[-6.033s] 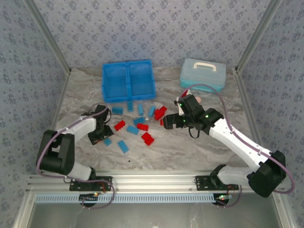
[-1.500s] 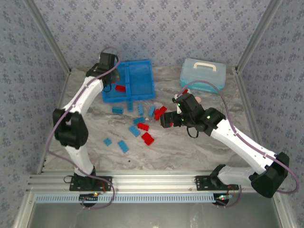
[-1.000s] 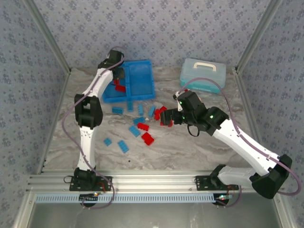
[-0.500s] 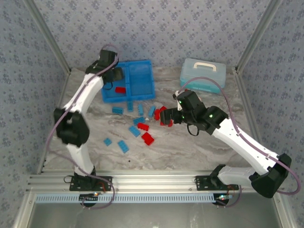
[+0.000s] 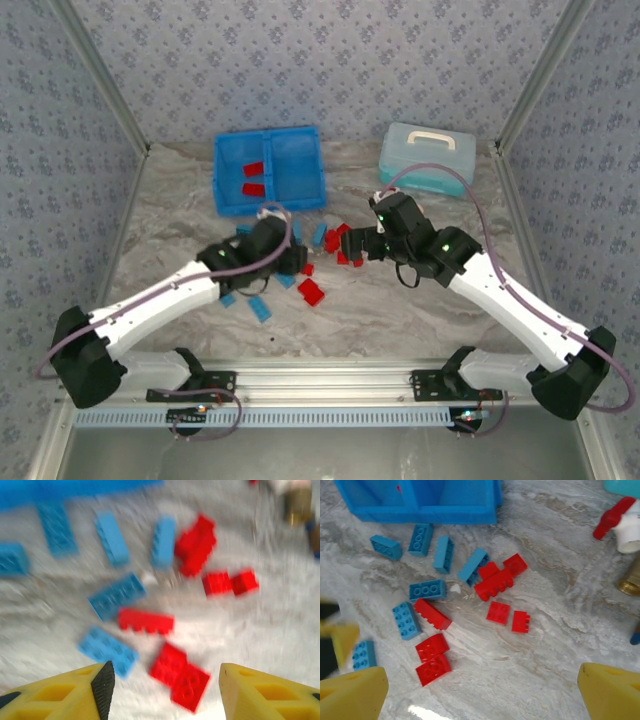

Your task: Sort the legos into containers by color

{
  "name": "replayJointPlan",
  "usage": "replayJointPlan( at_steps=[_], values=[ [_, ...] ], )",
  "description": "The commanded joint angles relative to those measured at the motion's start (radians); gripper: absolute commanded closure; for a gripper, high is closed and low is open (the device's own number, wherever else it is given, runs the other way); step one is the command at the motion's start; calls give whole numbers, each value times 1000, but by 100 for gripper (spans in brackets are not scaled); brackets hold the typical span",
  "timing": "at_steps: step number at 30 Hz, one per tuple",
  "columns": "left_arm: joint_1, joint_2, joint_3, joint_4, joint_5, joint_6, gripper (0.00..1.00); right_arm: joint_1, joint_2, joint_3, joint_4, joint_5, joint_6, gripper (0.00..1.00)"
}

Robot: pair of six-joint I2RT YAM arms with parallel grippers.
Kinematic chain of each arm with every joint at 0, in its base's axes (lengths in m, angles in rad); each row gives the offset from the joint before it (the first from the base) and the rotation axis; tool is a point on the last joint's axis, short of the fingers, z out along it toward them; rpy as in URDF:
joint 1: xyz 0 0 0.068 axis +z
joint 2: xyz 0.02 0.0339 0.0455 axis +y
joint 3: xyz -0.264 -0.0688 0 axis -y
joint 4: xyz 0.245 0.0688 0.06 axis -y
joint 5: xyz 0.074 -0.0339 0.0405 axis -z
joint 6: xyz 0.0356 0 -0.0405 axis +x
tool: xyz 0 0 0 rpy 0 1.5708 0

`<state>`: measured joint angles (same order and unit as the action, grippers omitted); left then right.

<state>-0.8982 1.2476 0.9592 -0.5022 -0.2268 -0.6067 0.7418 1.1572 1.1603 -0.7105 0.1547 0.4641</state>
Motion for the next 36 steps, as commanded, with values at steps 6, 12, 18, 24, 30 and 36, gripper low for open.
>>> replayJointPlan(
  at_steps=[6,12,18,24,30,36],
  values=[
    [-165,175,-26,91,-5,7,36,-66,-151,-130,57,56,112,0],
    [-165,335,19,105,42,123,35,-91,-182,-145,24,26,126,0],
    [-168,405,18,131,37,142,35,-99,-214,-171,33,22,138,0],
    [-209,473,41,105,-17,148,40,-113,-212,-170,42,8,137,0],
    [-258,536,88,57,-86,138,44,-120,-211,-174,42,-9,140,0],
    [-258,585,95,69,-106,89,55,-123,-217,-179,38,-12,147,0]
  ],
)
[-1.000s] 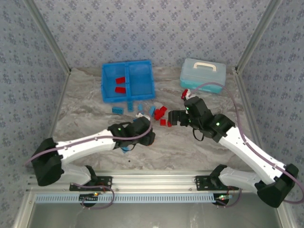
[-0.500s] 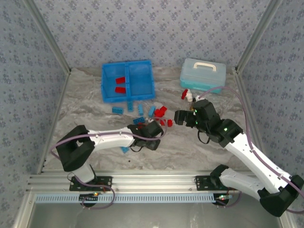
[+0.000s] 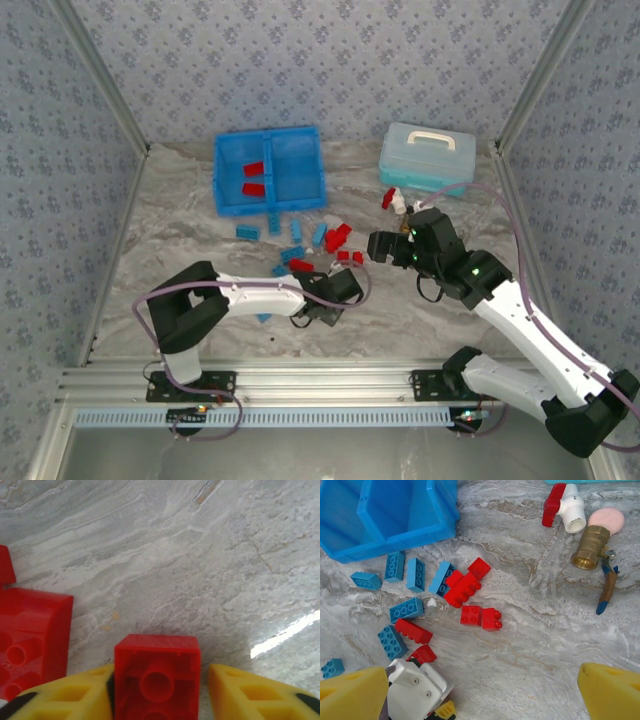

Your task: Sort the legos into containers by color

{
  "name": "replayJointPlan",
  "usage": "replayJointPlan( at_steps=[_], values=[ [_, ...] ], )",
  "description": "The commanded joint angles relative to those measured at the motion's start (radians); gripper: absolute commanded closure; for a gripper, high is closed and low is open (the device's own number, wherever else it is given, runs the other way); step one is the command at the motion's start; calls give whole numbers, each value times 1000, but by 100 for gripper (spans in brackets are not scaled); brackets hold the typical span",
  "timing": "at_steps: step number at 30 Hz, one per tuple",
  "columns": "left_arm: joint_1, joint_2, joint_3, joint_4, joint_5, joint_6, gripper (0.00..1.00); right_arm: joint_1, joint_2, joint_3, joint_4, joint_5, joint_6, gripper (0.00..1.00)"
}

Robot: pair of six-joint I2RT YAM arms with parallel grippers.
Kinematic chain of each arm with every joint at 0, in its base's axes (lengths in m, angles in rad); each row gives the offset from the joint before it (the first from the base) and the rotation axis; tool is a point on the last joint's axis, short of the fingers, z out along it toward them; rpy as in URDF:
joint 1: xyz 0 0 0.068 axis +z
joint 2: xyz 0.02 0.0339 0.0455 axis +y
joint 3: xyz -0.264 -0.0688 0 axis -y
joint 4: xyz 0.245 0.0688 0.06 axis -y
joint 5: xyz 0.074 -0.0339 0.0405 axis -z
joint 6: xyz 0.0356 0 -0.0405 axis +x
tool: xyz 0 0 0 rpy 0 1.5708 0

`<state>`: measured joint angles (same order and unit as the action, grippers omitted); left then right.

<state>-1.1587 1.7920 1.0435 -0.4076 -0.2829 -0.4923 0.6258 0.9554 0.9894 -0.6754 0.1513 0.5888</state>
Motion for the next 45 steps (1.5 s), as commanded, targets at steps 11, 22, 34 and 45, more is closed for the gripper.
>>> replayJointPlan(
  at_steps=[11,22,34,45],
  values=[
    [4,-138,11,7,-86,-9,66,-11,-26,-3,1,-9,26,0],
    [374,-285,250,-93,-98,187,64,-15,-17,-3,31,-15,33,0],
    [766,92,623,-120,-77,218,65,-20,-29,23,1,-20,32,0],
    [885,330,793,-155,44,157,59,-23,-103,21,-53,14,33,0]
  ],
)
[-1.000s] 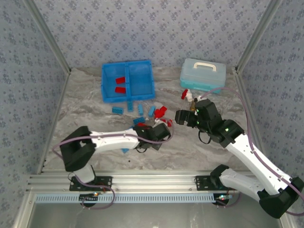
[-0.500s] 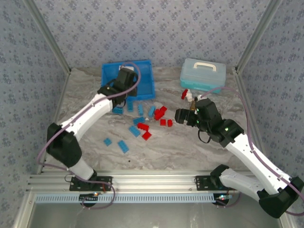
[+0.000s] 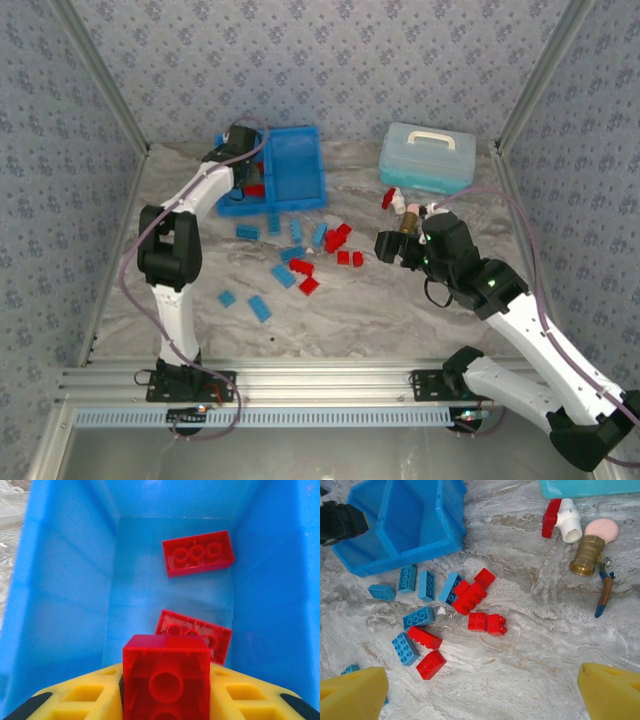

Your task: Sort the legos into containers by color

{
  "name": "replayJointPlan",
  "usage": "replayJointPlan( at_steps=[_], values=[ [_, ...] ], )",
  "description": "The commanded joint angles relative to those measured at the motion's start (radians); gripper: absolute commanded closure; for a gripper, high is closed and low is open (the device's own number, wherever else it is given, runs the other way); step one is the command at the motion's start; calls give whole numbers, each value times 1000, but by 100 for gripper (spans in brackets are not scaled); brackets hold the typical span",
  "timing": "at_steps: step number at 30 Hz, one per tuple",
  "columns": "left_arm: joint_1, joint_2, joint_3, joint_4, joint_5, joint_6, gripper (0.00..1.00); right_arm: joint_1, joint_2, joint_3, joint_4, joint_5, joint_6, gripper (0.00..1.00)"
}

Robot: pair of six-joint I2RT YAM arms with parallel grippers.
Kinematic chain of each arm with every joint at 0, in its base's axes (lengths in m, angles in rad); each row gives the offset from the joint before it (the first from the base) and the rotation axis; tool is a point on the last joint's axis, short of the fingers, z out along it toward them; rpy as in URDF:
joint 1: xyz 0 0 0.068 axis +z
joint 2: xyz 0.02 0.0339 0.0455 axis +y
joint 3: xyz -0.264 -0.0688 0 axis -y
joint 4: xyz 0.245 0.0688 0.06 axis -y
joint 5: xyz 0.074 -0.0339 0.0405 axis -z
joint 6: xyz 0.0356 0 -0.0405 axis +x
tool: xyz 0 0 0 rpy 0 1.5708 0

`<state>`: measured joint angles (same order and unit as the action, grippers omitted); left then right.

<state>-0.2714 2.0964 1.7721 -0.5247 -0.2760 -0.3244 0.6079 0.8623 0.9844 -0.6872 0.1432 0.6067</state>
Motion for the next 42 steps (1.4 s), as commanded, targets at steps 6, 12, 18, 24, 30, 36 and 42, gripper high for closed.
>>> replayJointPlan(
  at_steps=[6,12,18,24,30,36,42],
  values=[
    [4,7,93,-62,40,-15,41,-5,-20,36,-63,16,44,0],
    [6,-165,24,-59,62,-44,38,-4,-21,33,-61,23,51,0],
    [-54,-500,-252,36,144,-102,38,-5,-4,21,-31,31,54,0],
    [-258,-743,-556,58,115,-194,38,-7,50,27,6,20,48,0],
    [-497,-766,-731,84,-1,-410,39,-8,108,33,39,-8,45,0],
    [-646,-654,-809,182,-36,-435,39,-9,111,27,36,-11,43,0],
    [-692,-488,-773,170,12,-226,34,-12,80,3,29,-6,44,0]
  ],
)
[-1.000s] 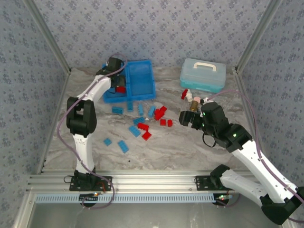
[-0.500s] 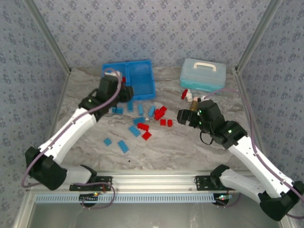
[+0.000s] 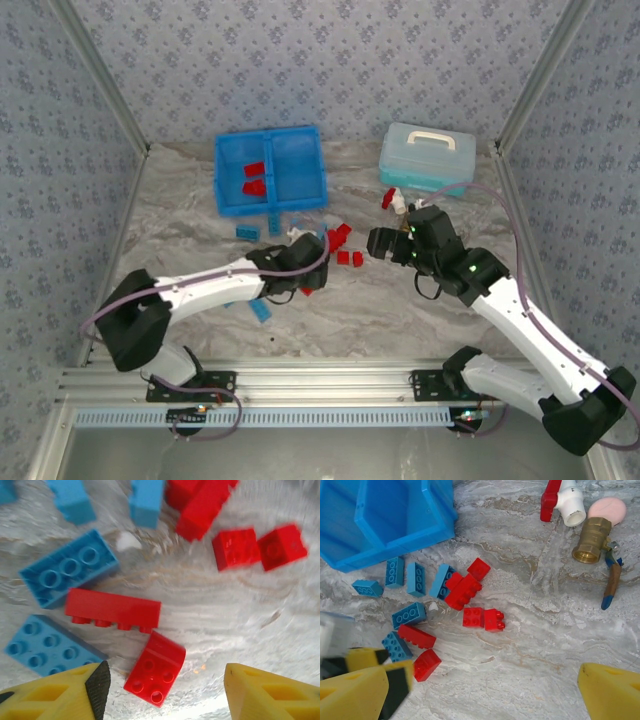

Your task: Sort the legos into containers by color

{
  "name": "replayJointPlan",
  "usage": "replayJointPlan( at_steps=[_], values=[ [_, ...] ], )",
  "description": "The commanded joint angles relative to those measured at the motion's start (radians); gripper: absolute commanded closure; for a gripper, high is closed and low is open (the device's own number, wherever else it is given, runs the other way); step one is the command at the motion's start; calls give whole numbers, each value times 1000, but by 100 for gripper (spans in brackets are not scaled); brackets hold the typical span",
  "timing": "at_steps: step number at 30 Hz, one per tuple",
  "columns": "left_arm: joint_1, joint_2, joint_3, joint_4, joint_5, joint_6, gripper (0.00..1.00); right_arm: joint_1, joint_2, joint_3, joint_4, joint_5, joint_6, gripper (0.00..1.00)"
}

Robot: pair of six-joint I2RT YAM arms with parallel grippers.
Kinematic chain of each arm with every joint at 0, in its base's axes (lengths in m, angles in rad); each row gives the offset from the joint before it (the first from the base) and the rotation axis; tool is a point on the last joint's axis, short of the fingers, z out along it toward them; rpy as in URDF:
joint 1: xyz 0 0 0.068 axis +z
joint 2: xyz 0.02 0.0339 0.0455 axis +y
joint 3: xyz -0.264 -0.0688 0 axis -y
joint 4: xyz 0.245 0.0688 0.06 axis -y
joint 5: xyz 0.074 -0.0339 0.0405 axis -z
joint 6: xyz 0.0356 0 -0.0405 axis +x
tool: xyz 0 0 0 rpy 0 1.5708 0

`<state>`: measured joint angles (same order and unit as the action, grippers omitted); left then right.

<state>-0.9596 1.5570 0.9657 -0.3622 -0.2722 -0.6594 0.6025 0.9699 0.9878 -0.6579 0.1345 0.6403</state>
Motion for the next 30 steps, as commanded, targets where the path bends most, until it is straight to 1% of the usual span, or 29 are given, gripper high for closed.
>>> replayJointPlan(
  at_steps=[1,3,7,9,10,12,17,20,22,25,30],
  values=[
    [-7,69,35,6,12,135,34,-7,-31,-4,-2,4,10,0],
    [-6,98,36,5,25,180,34,-11,-37,-8,-8,6,13,0],
    [-5,125,21,31,40,218,31,-15,-45,-11,-13,7,14,0],
    [-5,155,24,45,66,240,31,-17,-44,-14,-4,8,16,0],
    [-6,168,29,43,72,241,33,-19,-44,-15,-1,4,17,0],
    [-9,192,34,44,82,239,40,-21,-39,-12,3,-4,16,0],
    [-23,204,30,33,37,216,50,-23,-34,-8,-1,-3,13,0],
    [-28,209,26,32,31,210,60,-24,-34,-12,12,-8,20,0],
    [-28,196,16,40,31,200,64,-24,-30,-9,18,-17,23,0],
    [-27,127,5,49,23,177,67,-24,-29,0,17,-26,24,0],
    [-5,-55,36,26,2,149,67,-24,-34,-3,24,-44,15,0]
  ],
)
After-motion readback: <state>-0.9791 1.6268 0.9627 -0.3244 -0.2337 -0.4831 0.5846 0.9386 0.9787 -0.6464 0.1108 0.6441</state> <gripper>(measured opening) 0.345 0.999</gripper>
